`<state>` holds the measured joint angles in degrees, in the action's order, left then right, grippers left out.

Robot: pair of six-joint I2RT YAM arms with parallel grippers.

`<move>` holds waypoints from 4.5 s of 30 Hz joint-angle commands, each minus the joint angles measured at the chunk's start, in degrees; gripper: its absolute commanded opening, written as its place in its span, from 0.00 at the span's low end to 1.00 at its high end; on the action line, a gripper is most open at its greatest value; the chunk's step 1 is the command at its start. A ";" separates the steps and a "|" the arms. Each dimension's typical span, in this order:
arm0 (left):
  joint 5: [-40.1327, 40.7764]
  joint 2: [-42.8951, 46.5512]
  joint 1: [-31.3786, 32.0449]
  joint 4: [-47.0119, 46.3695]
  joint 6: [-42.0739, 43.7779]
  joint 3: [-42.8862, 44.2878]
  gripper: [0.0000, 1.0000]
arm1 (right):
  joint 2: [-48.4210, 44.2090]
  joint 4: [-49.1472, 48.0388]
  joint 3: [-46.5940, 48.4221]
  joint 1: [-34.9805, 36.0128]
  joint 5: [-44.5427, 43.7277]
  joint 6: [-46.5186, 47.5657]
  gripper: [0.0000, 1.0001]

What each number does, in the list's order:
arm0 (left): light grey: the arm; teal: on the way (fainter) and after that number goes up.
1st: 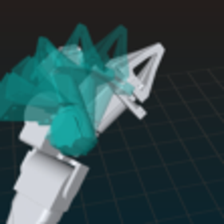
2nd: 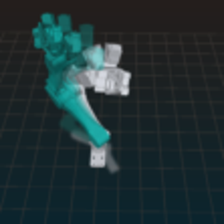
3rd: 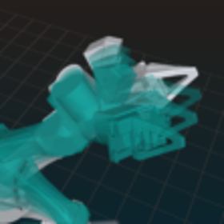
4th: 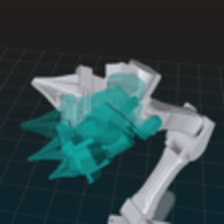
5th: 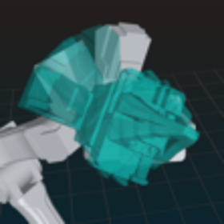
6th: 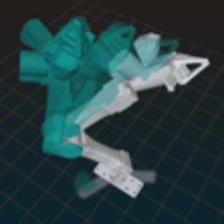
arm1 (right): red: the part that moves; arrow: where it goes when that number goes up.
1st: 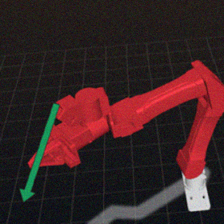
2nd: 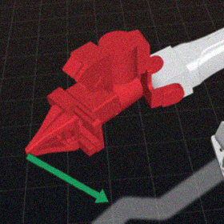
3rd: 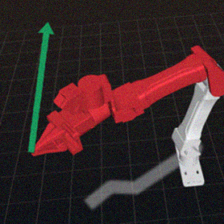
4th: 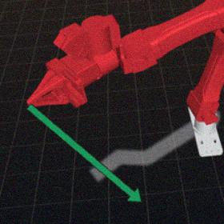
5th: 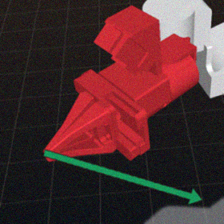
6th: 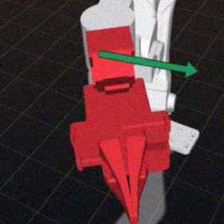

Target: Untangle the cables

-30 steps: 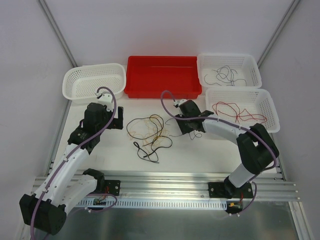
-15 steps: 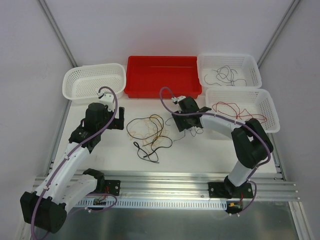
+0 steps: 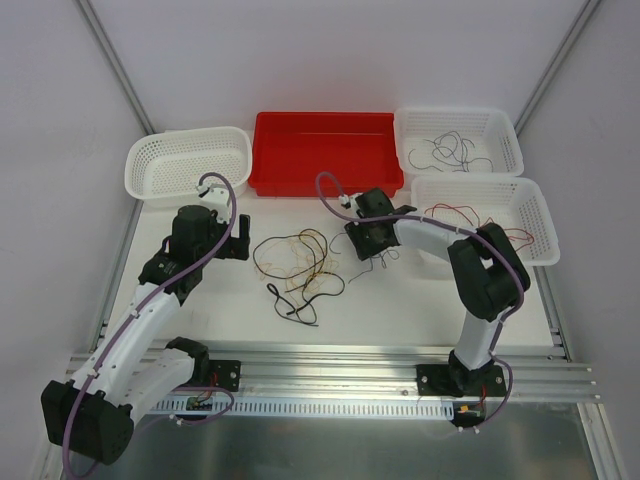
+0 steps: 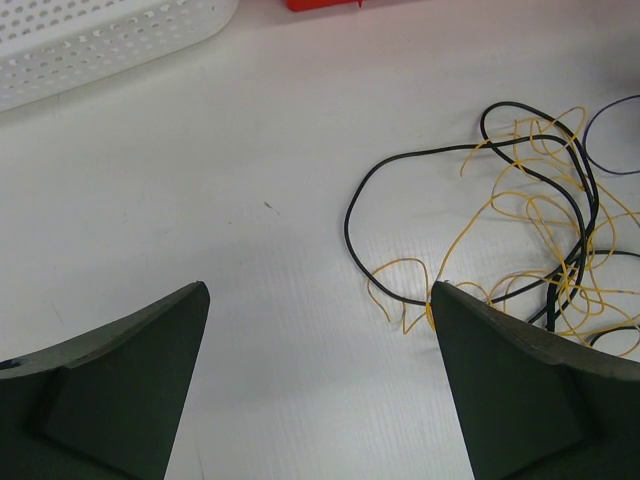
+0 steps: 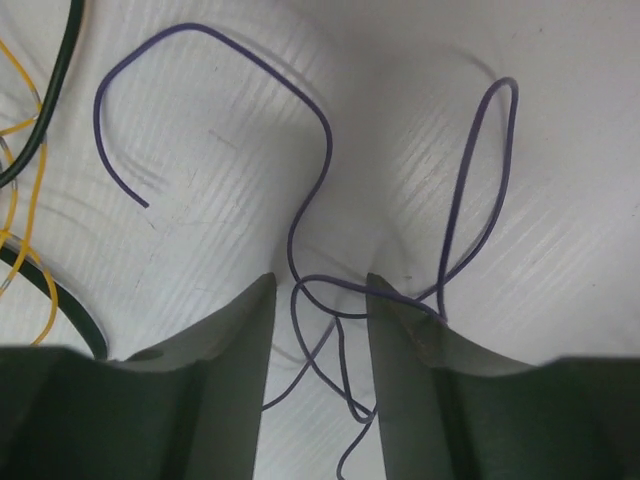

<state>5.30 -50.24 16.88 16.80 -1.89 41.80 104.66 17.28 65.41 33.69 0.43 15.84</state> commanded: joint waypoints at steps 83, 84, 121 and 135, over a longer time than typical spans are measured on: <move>-13.65 -4.86 0.52 -0.19 -11.28 2.06 0.99 | -38.47 9.18 -1.32 -8.84 10.21 -13.81 0.97; -13.56 -5.39 0.60 -0.27 -12.16 2.32 0.99 | -40.05 8.74 -4.99 -7.86 9.95 -14.86 0.97; 10.16 -38.98 21.08 1.22 -33.01 20.68 0.00 | -44.11 -7.78 -27.61 6.30 9.94 -22.34 0.97; 8.15 -22.19 21.88 11.77 -0.93 53.18 0.01 | -46.30 -5.77 -27.18 6.30 9.15 -20.76 0.97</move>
<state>13.98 -76.01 38.33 26.15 -13.08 87.88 59.86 12.21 37.58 39.70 9.50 -6.13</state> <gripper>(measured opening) 0.007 0.969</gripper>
